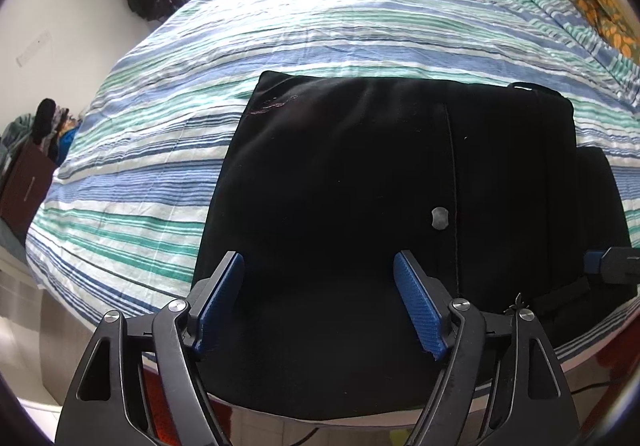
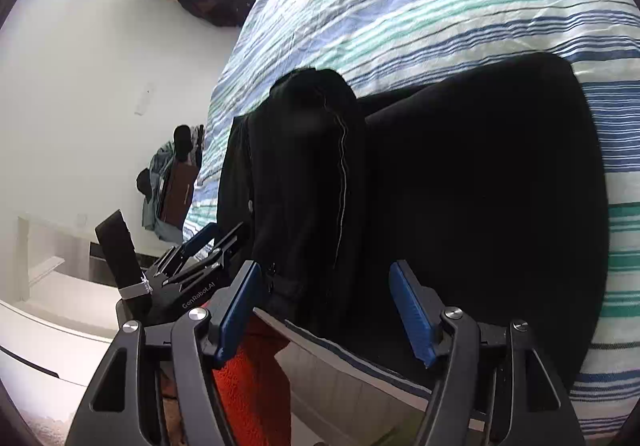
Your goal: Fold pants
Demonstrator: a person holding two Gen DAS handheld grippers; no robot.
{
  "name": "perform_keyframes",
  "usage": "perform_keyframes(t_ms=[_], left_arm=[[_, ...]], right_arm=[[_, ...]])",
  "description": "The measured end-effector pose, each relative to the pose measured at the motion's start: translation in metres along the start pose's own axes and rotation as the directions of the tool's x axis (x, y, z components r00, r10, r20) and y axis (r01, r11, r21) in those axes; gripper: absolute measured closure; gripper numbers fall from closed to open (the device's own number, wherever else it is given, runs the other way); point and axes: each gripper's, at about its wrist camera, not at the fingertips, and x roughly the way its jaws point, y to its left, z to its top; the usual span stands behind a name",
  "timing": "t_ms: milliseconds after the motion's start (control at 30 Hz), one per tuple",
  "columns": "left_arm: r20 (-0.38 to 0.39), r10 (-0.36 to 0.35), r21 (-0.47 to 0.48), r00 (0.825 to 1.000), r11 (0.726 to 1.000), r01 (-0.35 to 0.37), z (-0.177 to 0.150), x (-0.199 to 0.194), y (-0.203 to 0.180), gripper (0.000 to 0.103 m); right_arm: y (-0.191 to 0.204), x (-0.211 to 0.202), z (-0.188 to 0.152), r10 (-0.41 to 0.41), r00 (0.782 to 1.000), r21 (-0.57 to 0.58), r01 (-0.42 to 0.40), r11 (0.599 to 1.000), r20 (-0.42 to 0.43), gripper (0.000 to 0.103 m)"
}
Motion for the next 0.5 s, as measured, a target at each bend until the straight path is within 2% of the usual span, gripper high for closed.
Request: perform_keyframes(t_ms=[200, 333, 400, 433, 500], left_arm=[[0.01, -0.002, -0.006, 1.0, 1.0, 0.002, -0.003, 0.001, -0.001, 0.023], [0.012, -0.014, -0.017, 1.0, 1.0, 0.014, -0.004, 0.0, 0.002, 0.022], [0.014, -0.013, -0.026, 1.0, 1.0, 0.013, -0.004, 0.002, 0.004, 0.021], [0.013, -0.012, -0.028, 1.0, 1.0, 0.012, -0.005, 0.002, 0.005, 0.02], [0.013, -0.008, -0.029, 1.0, 1.0, 0.008, -0.005, 0.001, 0.004, 0.02]], right_arm=[[0.015, 0.036, 0.012, 0.005, 0.995, -0.054, -0.011, 0.999, -0.101, 0.036], [0.022, 0.047, 0.01, -0.03, 0.996, -0.077, 0.023, 0.997, -0.088, 0.038], [0.03, 0.049, 0.007, -0.079, 0.993, -0.116, 0.069, 0.991, -0.085, 0.051], [0.035, 0.051, 0.006, -0.122, 0.989, -0.148, 0.109, 0.983, -0.078, 0.062], [0.043, 0.05, 0.004, -0.156, 0.986, -0.192, 0.141, 0.971, -0.065, 0.068]])
